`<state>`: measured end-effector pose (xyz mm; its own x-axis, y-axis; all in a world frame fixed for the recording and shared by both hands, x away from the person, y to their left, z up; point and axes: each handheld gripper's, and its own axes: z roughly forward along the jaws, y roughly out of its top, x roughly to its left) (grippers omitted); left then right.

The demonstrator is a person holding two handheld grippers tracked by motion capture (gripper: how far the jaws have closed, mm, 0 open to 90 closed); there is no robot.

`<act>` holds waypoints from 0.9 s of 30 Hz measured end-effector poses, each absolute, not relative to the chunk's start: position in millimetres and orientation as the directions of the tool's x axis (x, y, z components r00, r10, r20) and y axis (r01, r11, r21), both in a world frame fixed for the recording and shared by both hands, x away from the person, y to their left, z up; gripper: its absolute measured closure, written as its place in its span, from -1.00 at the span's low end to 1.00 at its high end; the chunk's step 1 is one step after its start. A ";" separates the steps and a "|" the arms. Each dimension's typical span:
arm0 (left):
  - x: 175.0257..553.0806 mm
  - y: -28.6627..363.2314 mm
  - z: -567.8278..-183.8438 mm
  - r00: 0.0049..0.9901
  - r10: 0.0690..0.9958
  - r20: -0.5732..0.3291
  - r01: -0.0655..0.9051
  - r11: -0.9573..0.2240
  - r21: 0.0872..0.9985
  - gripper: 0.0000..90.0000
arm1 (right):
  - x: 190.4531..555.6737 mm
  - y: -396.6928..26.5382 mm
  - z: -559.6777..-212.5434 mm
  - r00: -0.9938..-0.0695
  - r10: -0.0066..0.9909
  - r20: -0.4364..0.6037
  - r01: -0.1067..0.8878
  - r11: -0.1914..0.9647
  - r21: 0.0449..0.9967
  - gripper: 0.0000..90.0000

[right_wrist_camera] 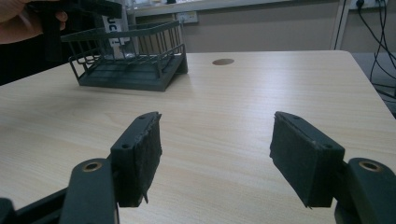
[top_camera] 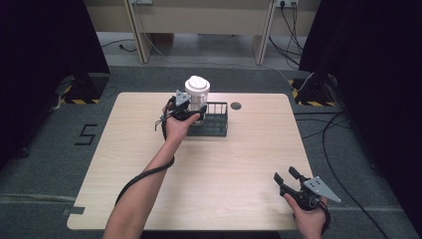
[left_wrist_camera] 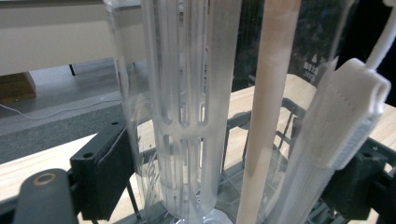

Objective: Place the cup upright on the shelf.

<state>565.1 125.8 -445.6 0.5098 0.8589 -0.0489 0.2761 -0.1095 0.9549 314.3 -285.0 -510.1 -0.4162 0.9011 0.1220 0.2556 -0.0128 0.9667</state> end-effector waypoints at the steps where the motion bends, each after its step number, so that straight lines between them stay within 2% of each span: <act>1: 565.3 126.3 -445.5 0.509 0.859 -0.053 0.279 -0.107 0.954 -0.67 | 314.2 -285.1 -510.1 -0.416 0.901 0.122 0.255 -0.013 0.967 -0.24; 13: 565.4 132.9 -448.4 0.515 0.851 -0.099 0.294 -0.067 0.953 -0.68 | 313.9 -285.2 -509.5 -0.414 0.901 0.126 0.252 -0.020 0.967 -0.25; 27: 557.2 134.6 -449.9 0.523 0.849 -0.080 0.284 -0.085 0.955 -0.72 | 313.9 -283.7 -509.5 -0.417 0.900 0.128 0.254 -0.020 0.967 -0.26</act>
<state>557.2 134.6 -449.9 0.5228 0.8487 -0.0803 0.2844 -0.0849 0.9549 313.9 -283.7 -509.5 -0.4173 0.8997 0.1283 0.2541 -0.0200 0.9670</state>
